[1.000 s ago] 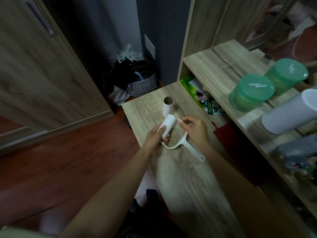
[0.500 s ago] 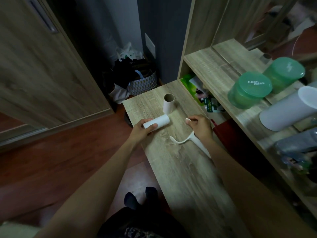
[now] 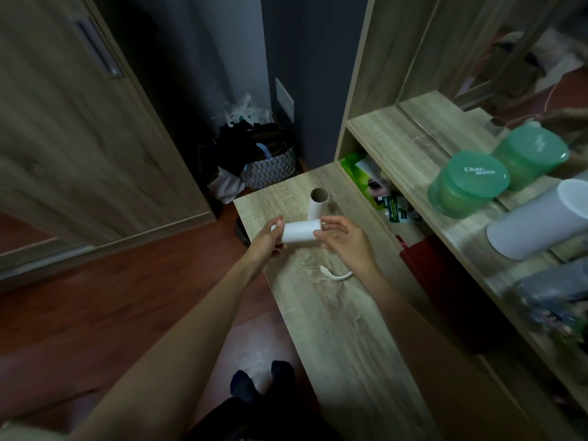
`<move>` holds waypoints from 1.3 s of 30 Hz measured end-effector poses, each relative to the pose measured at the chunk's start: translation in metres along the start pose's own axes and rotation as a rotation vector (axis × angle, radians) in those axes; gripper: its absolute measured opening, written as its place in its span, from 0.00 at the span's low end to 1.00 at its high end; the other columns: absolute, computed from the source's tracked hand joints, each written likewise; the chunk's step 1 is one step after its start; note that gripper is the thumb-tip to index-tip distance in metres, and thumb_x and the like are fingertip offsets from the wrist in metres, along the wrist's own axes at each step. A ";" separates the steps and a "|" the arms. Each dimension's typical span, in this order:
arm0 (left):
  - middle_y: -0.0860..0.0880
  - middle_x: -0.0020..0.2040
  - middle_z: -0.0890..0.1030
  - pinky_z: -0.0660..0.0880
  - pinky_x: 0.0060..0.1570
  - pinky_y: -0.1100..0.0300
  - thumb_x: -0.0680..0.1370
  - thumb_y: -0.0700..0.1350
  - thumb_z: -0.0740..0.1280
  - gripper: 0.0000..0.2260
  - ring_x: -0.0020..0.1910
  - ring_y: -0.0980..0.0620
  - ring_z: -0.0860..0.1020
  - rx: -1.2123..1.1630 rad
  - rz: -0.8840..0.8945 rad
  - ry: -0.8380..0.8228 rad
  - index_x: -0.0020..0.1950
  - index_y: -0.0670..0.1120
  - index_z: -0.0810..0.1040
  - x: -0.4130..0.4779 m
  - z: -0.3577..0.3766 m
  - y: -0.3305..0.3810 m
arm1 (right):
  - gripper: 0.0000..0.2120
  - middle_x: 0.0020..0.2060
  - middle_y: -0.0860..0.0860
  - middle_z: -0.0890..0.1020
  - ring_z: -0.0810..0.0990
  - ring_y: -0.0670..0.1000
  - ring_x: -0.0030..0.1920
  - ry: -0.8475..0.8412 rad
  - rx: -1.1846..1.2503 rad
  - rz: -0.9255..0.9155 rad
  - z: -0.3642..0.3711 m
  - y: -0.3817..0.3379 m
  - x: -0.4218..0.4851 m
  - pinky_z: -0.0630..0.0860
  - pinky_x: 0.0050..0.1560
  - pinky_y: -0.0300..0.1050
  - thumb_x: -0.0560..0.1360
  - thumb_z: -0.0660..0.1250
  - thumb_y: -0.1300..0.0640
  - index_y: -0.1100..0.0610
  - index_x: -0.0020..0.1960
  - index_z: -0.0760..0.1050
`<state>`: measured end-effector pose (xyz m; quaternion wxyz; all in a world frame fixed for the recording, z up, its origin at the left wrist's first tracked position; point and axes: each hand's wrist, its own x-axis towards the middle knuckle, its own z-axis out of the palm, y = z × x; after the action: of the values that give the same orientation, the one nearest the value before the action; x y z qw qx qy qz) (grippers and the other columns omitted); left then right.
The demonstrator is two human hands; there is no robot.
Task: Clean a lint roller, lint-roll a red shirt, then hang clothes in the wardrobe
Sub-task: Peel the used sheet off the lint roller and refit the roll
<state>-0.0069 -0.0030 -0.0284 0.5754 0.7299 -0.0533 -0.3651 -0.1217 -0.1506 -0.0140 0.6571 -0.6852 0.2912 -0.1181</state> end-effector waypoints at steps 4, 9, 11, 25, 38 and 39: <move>0.49 0.43 0.76 0.66 0.32 0.62 0.82 0.49 0.56 0.11 0.33 0.55 0.70 -0.130 -0.060 0.044 0.57 0.48 0.77 0.002 0.000 0.003 | 0.16 0.46 0.52 0.82 0.82 0.44 0.42 0.055 -0.017 -0.049 0.009 -0.002 -0.003 0.79 0.43 0.36 0.65 0.78 0.61 0.55 0.50 0.76; 0.49 0.40 0.76 0.65 0.26 0.66 0.81 0.47 0.57 0.11 0.27 0.57 0.68 -0.197 -0.133 0.071 0.50 0.51 0.79 0.003 -0.001 0.003 | 0.16 0.44 0.50 0.82 0.83 0.47 0.41 0.049 -0.063 -0.051 0.011 -0.001 -0.004 0.80 0.45 0.44 0.64 0.79 0.57 0.50 0.46 0.76; 0.49 0.41 0.77 0.65 0.27 0.65 0.81 0.46 0.57 0.11 0.26 0.57 0.68 -0.219 -0.113 0.045 0.50 0.50 0.79 0.001 -0.003 0.004 | 0.17 0.44 0.51 0.81 0.82 0.49 0.42 0.023 -0.056 -0.052 0.011 -0.003 -0.005 0.80 0.46 0.45 0.64 0.79 0.59 0.55 0.48 0.76; 0.47 0.55 0.76 0.68 0.38 0.61 0.83 0.48 0.55 0.16 0.40 0.53 0.72 0.036 0.011 0.064 0.67 0.48 0.74 0.002 -0.009 -0.005 | 0.16 0.41 0.57 0.77 0.78 0.50 0.39 -0.109 -0.043 0.036 -0.003 0.004 0.006 0.80 0.31 0.41 0.66 0.76 0.66 0.56 0.40 0.69; 0.42 0.62 0.74 0.79 0.47 0.64 0.81 0.46 0.62 0.18 0.47 0.47 0.81 -0.023 0.056 0.053 0.70 0.42 0.71 -0.008 -0.025 -0.027 | 0.05 0.46 0.54 0.84 0.82 0.53 0.48 -0.059 -0.618 -0.037 -0.002 0.042 0.034 0.78 0.49 0.50 0.73 0.69 0.61 0.57 0.49 0.81; 0.42 0.62 0.75 0.79 0.46 0.65 0.81 0.45 0.63 0.18 0.46 0.48 0.81 -0.035 0.058 0.053 0.70 0.41 0.71 -0.009 -0.025 -0.027 | 0.06 0.47 0.53 0.84 0.82 0.54 0.48 -0.060 -0.662 -0.059 -0.002 0.042 0.035 0.78 0.49 0.49 0.73 0.69 0.60 0.57 0.50 0.81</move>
<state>-0.0076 0.0302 -0.0460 0.5997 0.7273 -0.0530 -0.3297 -0.1051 -0.1696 -0.0623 0.4034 -0.8727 0.2746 -0.0159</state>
